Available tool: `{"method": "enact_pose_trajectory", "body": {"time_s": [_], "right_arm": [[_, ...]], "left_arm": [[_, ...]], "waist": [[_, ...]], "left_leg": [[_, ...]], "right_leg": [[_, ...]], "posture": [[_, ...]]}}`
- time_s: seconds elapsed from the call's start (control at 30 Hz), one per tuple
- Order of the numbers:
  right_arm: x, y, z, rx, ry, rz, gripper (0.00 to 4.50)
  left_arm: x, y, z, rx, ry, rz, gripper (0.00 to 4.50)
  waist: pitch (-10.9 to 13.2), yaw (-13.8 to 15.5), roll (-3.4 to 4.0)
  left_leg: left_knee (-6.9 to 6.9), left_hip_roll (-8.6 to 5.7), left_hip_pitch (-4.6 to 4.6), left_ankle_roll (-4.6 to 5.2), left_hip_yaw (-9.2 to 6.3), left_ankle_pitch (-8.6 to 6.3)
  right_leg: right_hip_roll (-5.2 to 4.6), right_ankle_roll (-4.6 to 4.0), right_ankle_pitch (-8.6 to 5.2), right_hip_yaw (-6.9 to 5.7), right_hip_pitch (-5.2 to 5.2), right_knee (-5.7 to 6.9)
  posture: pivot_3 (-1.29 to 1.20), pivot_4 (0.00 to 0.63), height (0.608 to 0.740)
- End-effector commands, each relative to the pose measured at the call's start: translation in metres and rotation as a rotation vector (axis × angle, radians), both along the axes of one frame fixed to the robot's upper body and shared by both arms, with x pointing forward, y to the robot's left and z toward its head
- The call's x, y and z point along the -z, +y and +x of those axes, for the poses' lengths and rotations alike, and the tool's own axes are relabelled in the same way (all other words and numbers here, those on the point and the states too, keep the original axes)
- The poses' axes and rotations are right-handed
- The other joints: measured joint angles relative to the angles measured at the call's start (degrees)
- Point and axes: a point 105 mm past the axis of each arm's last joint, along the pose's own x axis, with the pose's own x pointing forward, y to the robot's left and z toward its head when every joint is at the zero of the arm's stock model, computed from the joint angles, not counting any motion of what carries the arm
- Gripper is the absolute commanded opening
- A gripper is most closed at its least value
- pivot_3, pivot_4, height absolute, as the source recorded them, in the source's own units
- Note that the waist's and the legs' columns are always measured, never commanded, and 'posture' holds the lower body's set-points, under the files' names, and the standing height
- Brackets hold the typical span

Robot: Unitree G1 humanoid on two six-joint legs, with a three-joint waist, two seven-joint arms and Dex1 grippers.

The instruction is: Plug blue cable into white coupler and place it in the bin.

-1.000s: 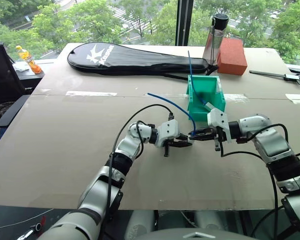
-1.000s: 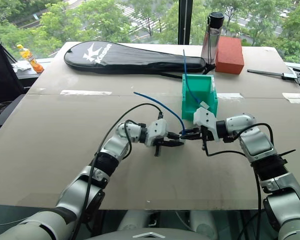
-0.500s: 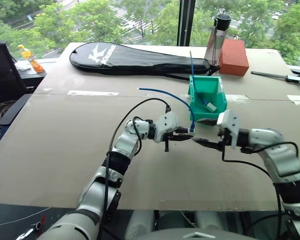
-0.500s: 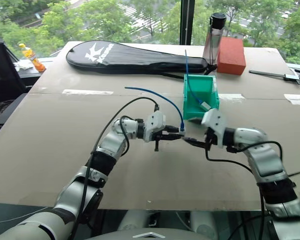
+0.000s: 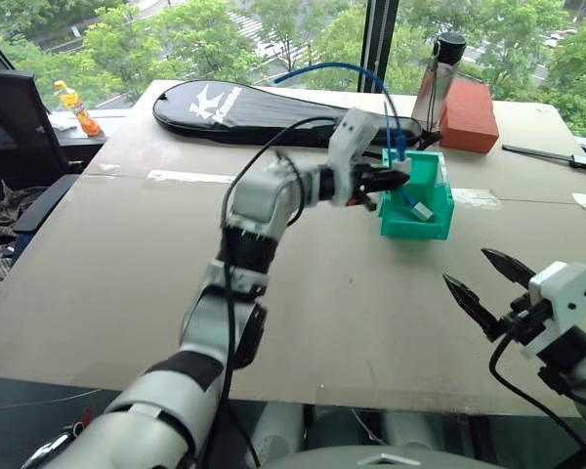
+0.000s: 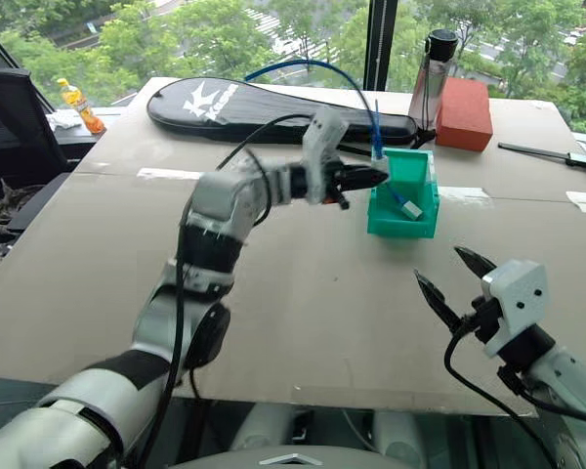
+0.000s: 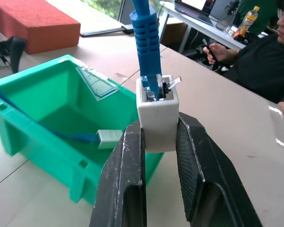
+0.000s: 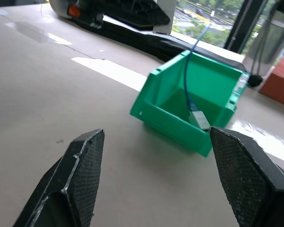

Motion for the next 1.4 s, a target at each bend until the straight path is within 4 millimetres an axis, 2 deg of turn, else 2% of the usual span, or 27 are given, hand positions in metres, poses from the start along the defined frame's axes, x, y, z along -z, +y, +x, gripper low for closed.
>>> {"method": "enact_pose_trajectory", "body": {"time_s": [0.03, 0.1, 0.17, 0.23, 0.27, 0.3, 0.47, 0.5, 0.53, 0.67, 0.73, 0.83, 0.93, 0.97, 1.1, 1.17, 1.23, 1.4], "right_arm": [[-0.014, 0.0, -0.005, 0.042, -0.075, -0.021, 3.43], [-0.011, -0.001, -0.008, 0.07, -0.072, -0.025, 3.43], [-0.011, 0.0, -0.011, 0.093, -0.076, -0.015, 3.43], [-0.01, 0.001, -0.013, 0.111, -0.082, -0.007, 3.54], [-0.01, 0.002, -0.014, 0.113, -0.083, -0.006, 3.54], [-0.01, 0.002, -0.014, 0.117, -0.087, -0.005, 3.54], [-0.011, 0.005, -0.012, 0.094, -0.089, 0.023, 3.54], [-0.011, 0.006, -0.012, 0.076, -0.078, 0.032, 3.54], [-0.01, 0.006, -0.012, 0.065, -0.07, 0.038, 3.54], [-0.018, 0.002, -0.003, -0.015, -0.072, 0.039, 4.39], [-0.024, -0.007, 0.006, -0.041, -0.076, 0.012, 4.39], [-0.029, -0.015, 0.012, -0.06, -0.077, -0.002, 4.39], [-0.032, -0.025, 0.023, -0.11, -0.055, -0.039, 4.39], [-0.034, -0.025, 0.026, -0.141, -0.047, -0.052, 4.39], [-0.038, -0.033, 0.033, -0.186, -0.033, -0.069, 4.39], [-0.033, -0.036, 0.034, -0.193, -0.006, -0.073, 4.39], [-0.024, -0.042, 0.033, -0.189, 0.04, -0.084, 4.39], [-0.005, -0.065, 0.02, -0.163, 0.138, -0.133, 4.39]], "left_arm": [[0.011, -0.006, 0.015, -0.075, 0.089, 0.036, 0.3], [0.014, -0.013, 0.023, -0.11, 0.078, 0.054, 0.3], [0.021, -0.022, 0.022, -0.098, 0.092, 0.084, 0.3], [0.026, -0.026, 0.021, -0.093, 0.129, 0.096, 1.31], [0.026, -0.026, 0.022, -0.102, 0.127, 0.099, 1.49], [0.024, -0.026, 0.024, -0.107, 0.119, 0.103, 2.03], [0.009, -0.019, 0.02, -0.062, 0.149, 0.069, 4.15], [0.006, -0.016, 0.019, -0.052, 0.163, 0.062, 4.44], [0.004, -0.014, 0.018, -0.046, 0.172, 0.059, 4.44], [-0.017, 0.006, 0.006, 0.038, 0.167, -0.014, 4.5], [-0.026, 0.023, -0.004, 0.075, 0.14, -0.067, 4.5], [-0.028, 0.037, -0.017, 0.098, 0.099, -0.09, 4.5], [-0.01, 0.069, -0.022, 0.012, -0.08, -0.057, 4.5], [-0.014, 0.078, -0.025, -0.024, -0.216, -0.119, 4.5], [0.014, 0.108, -0.057, -0.005, -0.319, -0.109, 4.5], [0.038, 0.127, -0.065, -0.045, -0.307, -0.071, 4.5], [0.065, 0.157, -0.077, -0.109, -0.279, -0.037, 4.5], [0.1, 0.199, -0.107, -0.162, -0.245, 0.06, 4.5]], "waist": [[0.0, -0.8, 0.0], [0.0, -1.0, 0.0], [0.0, -1.0, -0.03], [0.0, -0.9, -0.04], [0.0, -0.9, -0.03], [0.0, -0.9, -0.04], [0.0, -0.9, -0.04], [0.1, -1.0, -0.04], [0.1, -1.0, -0.04], [0.1, -1.2, -0.03], [0.1, -1.7, 0.0], [0.1, -1.7, 0.01], [0.1, -1.7, 0.14], [0.1, -1.8, 0.17], [0.2, -1.6, 0.13], [0.2, -0.8, 0.14], [0.1, -0.7, 0.19], [0.2, -0.5, 0.16]], "left_leg": [[-0.02, 0.01, 0.0, 0.0, 0.02, 0.0], [-0.13, 0.02, -0.01, -0.01, 0.03, 0.0], [-0.16, 0.05, -0.02, -0.01, 0.06, -0.01], [-0.23, 0.05, -0.11, -0.01, 0.02, 0.0], [-0.25, 0.05, -0.17, -0.01, 0.02, -0.01], [-0.26, 0.05, -0.24, -0.01, 0.03, -0.01], [-0.26, 0.07, -0.24, -0.01, 0.12, -0.01], [-0.26, 0.07, -0.24, -0.01, 0.12, -0.01], [-0.26, 0.07, -0.23, -0.01, 0.13, -0.01], [-0.26, 0.09, -0.23, -0.02, 0.1, -0.01], [-0.26, 0.11, -0.14, -0.02, 0.22, -0.01], [-0.29, 0.12, -0.05, -0.03, 0.22, -0.01], [-0.35, 0.12, 0.01, -0.04, 0.18, 0.0], [-0.38, 0.08, 0.09, -0.05, 0.2, 0.0], [-0.42, 0.04, 0.1, -0.08, 0.16, 0.01], [-0.41, 0.04, 0.07, -0.07, 0.1, 0.0], [-0.42, 0.01, 0.11, -0.06, 0.1, -0.01], [-0.41, -0.03, 0.08, -0.03, 0.13, -0.02]], "right_leg": [[0.0, 0.0, 0.0, 0.04, 0.0, 0.0], [0.05, 0.0, -0.01, 0.08, -0.06, -0.01], [0.12, 0.0, -0.01, 0.14, -0.12, -0.01], [0.17, -0.03, -0.03, 0.11, -0.23, -0.01], [0.17, -0.03, -0.03, 0.1, -0.31, -0.01], [0.17, -0.03, -0.04, 0.11, -0.37, -0.02], [0.1, -0.01, -0.04, 0.18, -0.36, -0.09], [0.1, -0.01, -0.04, 0.18, -0.36, -0.09], [0.1, -0.01, -0.04, 0.18, -0.36, -0.09], [0.1, -0.02, -0.03, 0.16, -0.36, -0.04], [0.09, -0.15, 0.05, 0.37, -0.34, 0.0], [0.06, -0.27, 0.12, 0.5, -0.33, 0.04], [0.11, -0.28, 0.12, 0.61, -0.31, 0.01], [0.09, -0.29, 0.12, 0.84, -0.3, 0.05], [-0.06, -0.31, 0.14, 1.02, -0.31, -0.03], [-0.2, -0.36, 0.11, 0.91, -0.33, -0.03], [-0.27, -0.5, 0.03, 0.89, -0.28, -0.03], [-0.4, -0.54, 0.0, 0.88, -0.26, -0.09]], "posture": [[0.0, 0.15, 0.74], [0.0, 0.15, 0.74], [0.0, 0.15, 0.74], [0.0, 0.15, 0.74], [0.0, 0.15, 0.74], [0.0, 0.15, 0.74], [0.0, 0.15, 0.74], [0.0, 0.15, 0.74], [0.0, 0.15, 0.74], [0.0, 0.15, 0.74], [0.0, 0.15, 0.74], [0.0, 0.15, 0.74], [0.0, 0.15, 0.74], [0.0, 0.15, 0.74], [0.0, 0.15, 0.74], [0.0, 0.15, 0.74], [0.0, 0.15, 0.74], [0.0, 0.15, 0.74]]}}
